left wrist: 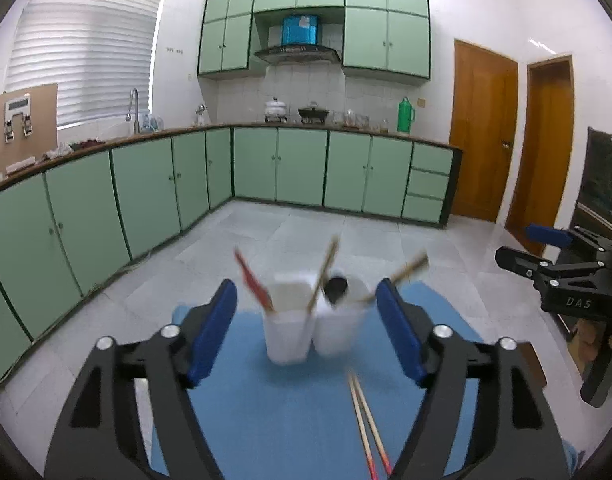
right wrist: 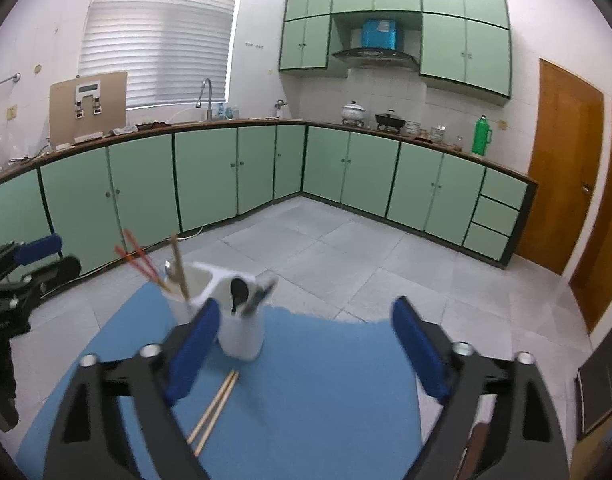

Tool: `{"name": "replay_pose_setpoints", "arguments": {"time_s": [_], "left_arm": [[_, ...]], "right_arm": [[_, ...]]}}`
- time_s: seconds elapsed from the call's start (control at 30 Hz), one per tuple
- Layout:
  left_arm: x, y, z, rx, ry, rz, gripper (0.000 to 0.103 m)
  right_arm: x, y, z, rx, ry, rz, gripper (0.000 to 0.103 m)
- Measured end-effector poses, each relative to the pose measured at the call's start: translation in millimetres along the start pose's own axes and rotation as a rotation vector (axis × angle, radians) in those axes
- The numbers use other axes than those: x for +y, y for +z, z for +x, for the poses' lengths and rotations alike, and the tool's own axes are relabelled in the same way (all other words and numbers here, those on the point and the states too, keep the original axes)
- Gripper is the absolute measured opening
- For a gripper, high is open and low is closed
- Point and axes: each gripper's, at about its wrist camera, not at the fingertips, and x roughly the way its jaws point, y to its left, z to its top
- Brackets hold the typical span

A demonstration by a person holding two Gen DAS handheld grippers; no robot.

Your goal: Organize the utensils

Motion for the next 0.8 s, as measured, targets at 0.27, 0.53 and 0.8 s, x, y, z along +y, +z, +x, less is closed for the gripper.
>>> {"name": "replay_pose_setpoints", "arguments": {"time_s": [0.27, 0.53, 0.8], "left_arm": [[9, -88, -8, 0.123, 0.006, -0.067, 0.082], [18, -149, 7, 0.239, 0.083, -0.005, 0.082], [20, -180, 16, 0.301, 0.133, 0.022, 0.082]], "right_arm": [[12, -83, -10, 0.087, 0.032, 0.089, 0.097], [31, -152, 6, 0.228, 0.030, 0.168, 0.097], [64, -193, 17, 0.311, 0.013, 0.142, 0.096]]}}
